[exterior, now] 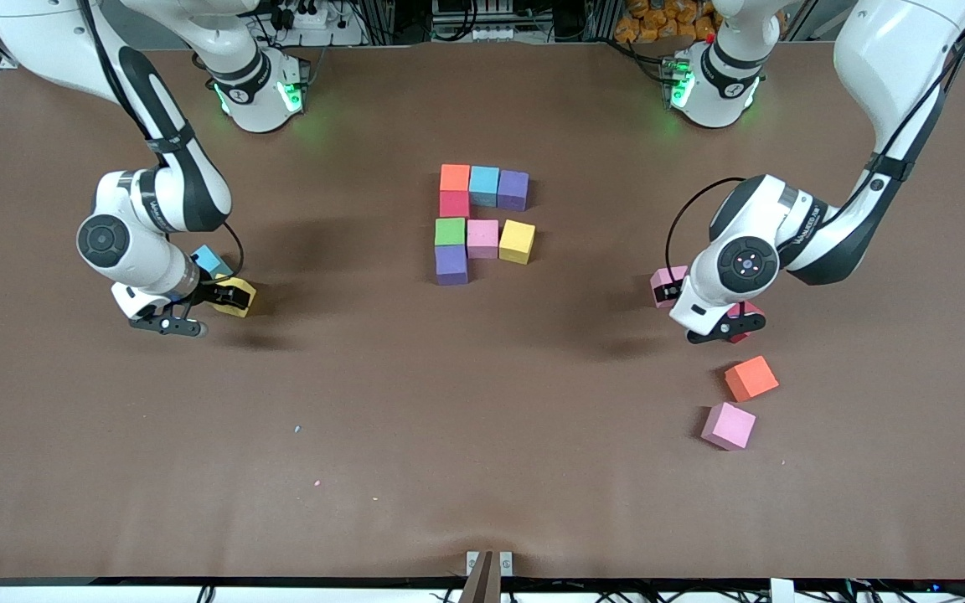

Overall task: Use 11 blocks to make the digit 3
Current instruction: 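Grasp the second yellow with the right gripper while the left gripper grasps pink, then carry yellow to the column with the right gripper while the left gripper lifts pink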

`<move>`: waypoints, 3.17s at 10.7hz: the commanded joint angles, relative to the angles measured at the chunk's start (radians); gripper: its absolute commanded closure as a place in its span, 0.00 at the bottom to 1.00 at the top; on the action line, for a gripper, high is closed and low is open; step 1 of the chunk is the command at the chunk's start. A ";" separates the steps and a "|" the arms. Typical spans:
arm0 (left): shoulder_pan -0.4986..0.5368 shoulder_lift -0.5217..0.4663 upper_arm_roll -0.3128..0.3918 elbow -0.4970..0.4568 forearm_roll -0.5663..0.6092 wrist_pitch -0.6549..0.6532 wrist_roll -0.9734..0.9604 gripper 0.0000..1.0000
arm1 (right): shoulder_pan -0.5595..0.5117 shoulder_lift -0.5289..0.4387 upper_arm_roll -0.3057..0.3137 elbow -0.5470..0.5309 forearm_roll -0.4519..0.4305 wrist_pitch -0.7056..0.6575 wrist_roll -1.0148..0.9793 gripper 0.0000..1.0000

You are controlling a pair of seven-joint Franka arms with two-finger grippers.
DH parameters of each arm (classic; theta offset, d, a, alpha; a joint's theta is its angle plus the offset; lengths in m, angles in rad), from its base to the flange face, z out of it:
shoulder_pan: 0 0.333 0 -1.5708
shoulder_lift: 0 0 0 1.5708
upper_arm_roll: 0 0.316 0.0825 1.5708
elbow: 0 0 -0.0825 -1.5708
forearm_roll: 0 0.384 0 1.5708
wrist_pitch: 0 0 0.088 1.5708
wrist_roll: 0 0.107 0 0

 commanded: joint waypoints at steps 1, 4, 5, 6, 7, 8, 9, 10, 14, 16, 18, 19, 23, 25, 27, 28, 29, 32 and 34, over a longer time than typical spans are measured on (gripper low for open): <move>0.009 -0.010 -0.012 -0.051 0.015 0.054 0.031 0.00 | -0.027 -0.016 0.016 -0.049 0.050 0.019 -0.021 0.00; 0.032 0.008 -0.009 -0.094 0.015 0.111 0.083 0.00 | -0.025 -0.003 0.016 -0.060 0.072 0.018 -0.021 0.00; 0.050 0.016 -0.009 -0.099 0.017 0.125 0.112 0.00 | -0.025 0.007 0.016 -0.060 0.073 0.018 -0.021 0.10; 0.064 0.030 -0.009 -0.100 0.015 0.136 0.134 0.00 | -0.025 0.007 0.016 -0.058 0.072 0.018 -0.021 0.54; 0.075 0.047 -0.009 -0.099 0.015 0.150 0.137 0.00 | -0.025 0.007 0.018 -0.055 0.073 0.016 -0.021 0.82; 0.076 0.056 -0.007 -0.099 0.015 0.165 0.137 0.00 | -0.022 0.001 0.021 -0.048 0.073 0.009 -0.021 0.91; 0.075 0.065 -0.007 -0.097 0.015 0.170 0.136 0.00 | -0.018 -0.006 0.038 -0.032 0.072 0.004 -0.021 0.93; 0.075 0.071 -0.006 -0.094 0.015 0.171 0.137 0.01 | -0.016 -0.006 0.065 0.006 0.072 -0.014 -0.021 0.93; 0.073 0.076 -0.006 -0.076 0.010 0.168 0.117 0.74 | 0.102 0.066 0.127 0.332 0.117 -0.340 -0.022 0.93; 0.070 0.067 -0.007 -0.048 0.001 0.157 0.077 0.81 | 0.204 0.100 0.127 0.438 0.132 -0.392 -0.008 0.93; 0.066 0.045 -0.012 -0.007 -0.002 0.121 0.007 0.81 | 0.298 0.164 0.125 0.538 0.135 -0.392 0.033 0.93; 0.064 0.044 -0.013 0.025 -0.005 0.083 -0.016 0.81 | 0.344 0.206 0.125 0.587 0.133 -0.390 0.088 0.93; 0.053 0.056 -0.018 0.172 -0.114 -0.033 -0.059 0.82 | 0.498 0.303 0.122 0.669 0.116 -0.375 0.292 0.92; 0.052 0.056 -0.018 0.195 -0.114 -0.045 -0.073 0.83 | 0.516 0.324 0.122 0.666 0.118 -0.312 0.340 0.92; 0.024 0.056 -0.018 0.244 -0.115 -0.080 -0.098 0.83 | 0.539 0.347 0.122 0.667 0.116 -0.271 0.367 0.92; 0.007 0.062 -0.018 0.263 -0.115 -0.090 -0.131 0.83 | 0.550 0.359 0.122 0.669 0.116 -0.267 0.369 0.92; -0.005 0.071 -0.018 0.277 -0.115 -0.090 -0.166 0.83 | 0.556 0.366 0.121 0.669 0.116 -0.257 0.372 0.92; -0.034 0.087 -0.013 0.309 -0.112 -0.090 -0.229 0.83 | 0.588 0.392 0.116 0.678 0.106 -0.241 0.412 0.92; -0.036 0.088 -0.013 0.309 -0.112 -0.090 -0.237 0.83 | 0.613 0.411 0.116 0.683 0.022 -0.244 0.484 0.92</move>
